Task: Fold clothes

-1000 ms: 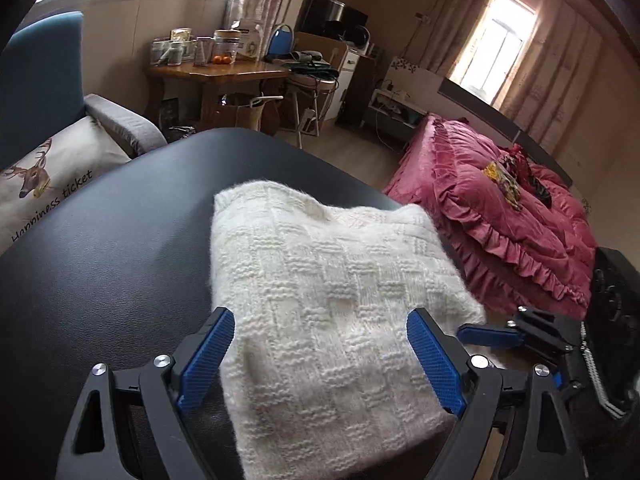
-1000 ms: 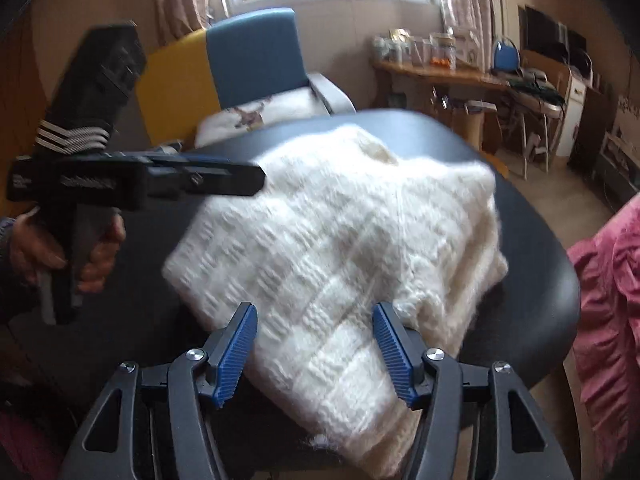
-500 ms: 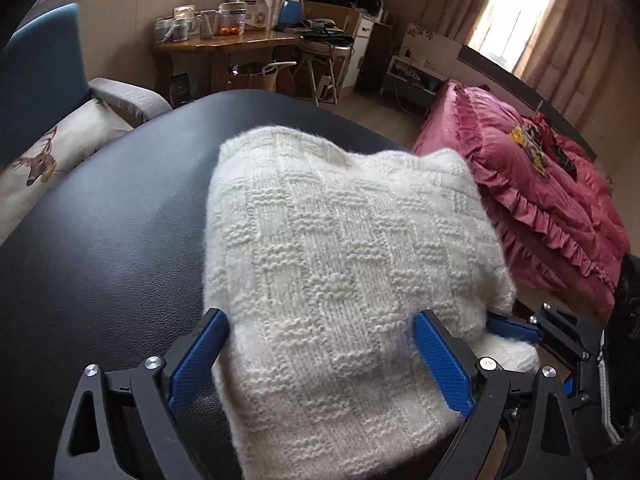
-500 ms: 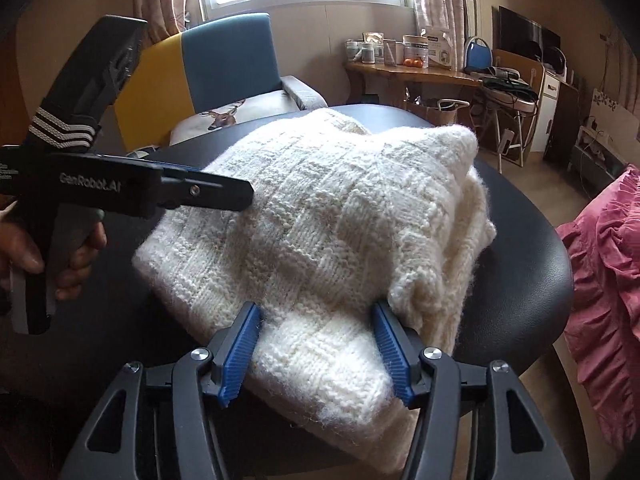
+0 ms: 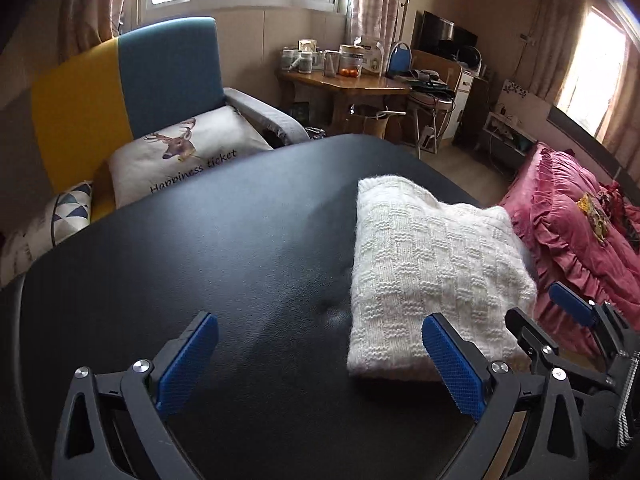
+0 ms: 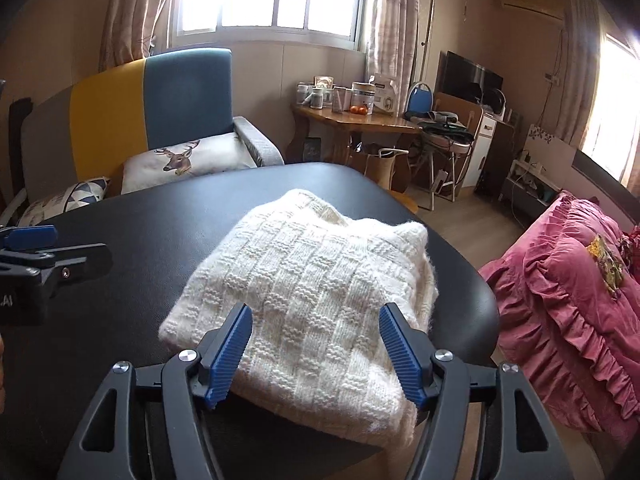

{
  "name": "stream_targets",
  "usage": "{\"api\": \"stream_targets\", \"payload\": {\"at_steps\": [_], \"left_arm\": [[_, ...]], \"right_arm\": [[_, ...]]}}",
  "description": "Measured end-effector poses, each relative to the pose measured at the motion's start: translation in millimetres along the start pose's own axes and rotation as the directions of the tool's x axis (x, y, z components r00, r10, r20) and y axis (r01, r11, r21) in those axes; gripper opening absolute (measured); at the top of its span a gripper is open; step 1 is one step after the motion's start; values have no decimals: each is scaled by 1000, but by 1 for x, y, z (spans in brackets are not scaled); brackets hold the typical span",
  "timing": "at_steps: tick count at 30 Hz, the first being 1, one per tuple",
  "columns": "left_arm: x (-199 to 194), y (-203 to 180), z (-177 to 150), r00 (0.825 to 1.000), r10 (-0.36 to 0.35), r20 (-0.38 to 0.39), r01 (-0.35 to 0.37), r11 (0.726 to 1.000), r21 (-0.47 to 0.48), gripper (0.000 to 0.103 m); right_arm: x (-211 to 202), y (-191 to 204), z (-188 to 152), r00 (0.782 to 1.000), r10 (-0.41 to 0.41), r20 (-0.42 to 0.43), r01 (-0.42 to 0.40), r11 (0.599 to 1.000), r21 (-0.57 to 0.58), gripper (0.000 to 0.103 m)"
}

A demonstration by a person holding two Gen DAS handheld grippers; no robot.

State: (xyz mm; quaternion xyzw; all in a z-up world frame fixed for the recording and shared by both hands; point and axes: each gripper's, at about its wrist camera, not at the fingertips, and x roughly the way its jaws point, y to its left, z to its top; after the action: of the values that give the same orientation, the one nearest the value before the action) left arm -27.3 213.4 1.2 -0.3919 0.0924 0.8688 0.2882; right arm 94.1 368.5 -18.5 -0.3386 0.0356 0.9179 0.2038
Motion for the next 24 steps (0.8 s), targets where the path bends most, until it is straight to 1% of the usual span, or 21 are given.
{"api": "stream_targets", "payload": {"at_steps": [2,4,6,8,10,11,13,15,17,24], "left_arm": [[-16,-6,0,999,31,26,-32,999,26,103],[-33,-13,3,998,28,56,-31,999,36,103],[-49,-20,9,996,37,80,-40,999,36,102],[-62,-28,15,992,77,100,-82,995,49,102],[-76,-36,19,983,106,151,-117,991,69,103],[-83,-39,20,978,103,180,-117,990,74,103],[-92,-43,22,976,71,205,-89,993,77,103],[-95,-45,25,980,34,194,-50,996,77,103],[-94,-48,26,983,23,181,-38,996,78,103],[-85,-52,22,985,25,172,-43,994,100,102]], "right_arm": [[-5,3,0,1000,30,7,-30,999,19,68],[-10,6,1,998,61,15,-61,997,38,68],[-14,6,-1,998,68,17,-68,997,33,68],[-15,5,-6,997,73,8,-73,997,35,68],[-15,3,-11,997,82,-6,-82,996,40,68],[-15,2,-12,997,82,-12,-82,996,45,68],[-13,-1,-16,996,82,-25,-81,995,54,68],[-11,-4,-19,996,83,-37,-81,995,63,68],[-9,-5,-21,996,81,-44,-78,995,68,68],[-3,-4,-26,995,77,-65,-74,996,54,68]]}}
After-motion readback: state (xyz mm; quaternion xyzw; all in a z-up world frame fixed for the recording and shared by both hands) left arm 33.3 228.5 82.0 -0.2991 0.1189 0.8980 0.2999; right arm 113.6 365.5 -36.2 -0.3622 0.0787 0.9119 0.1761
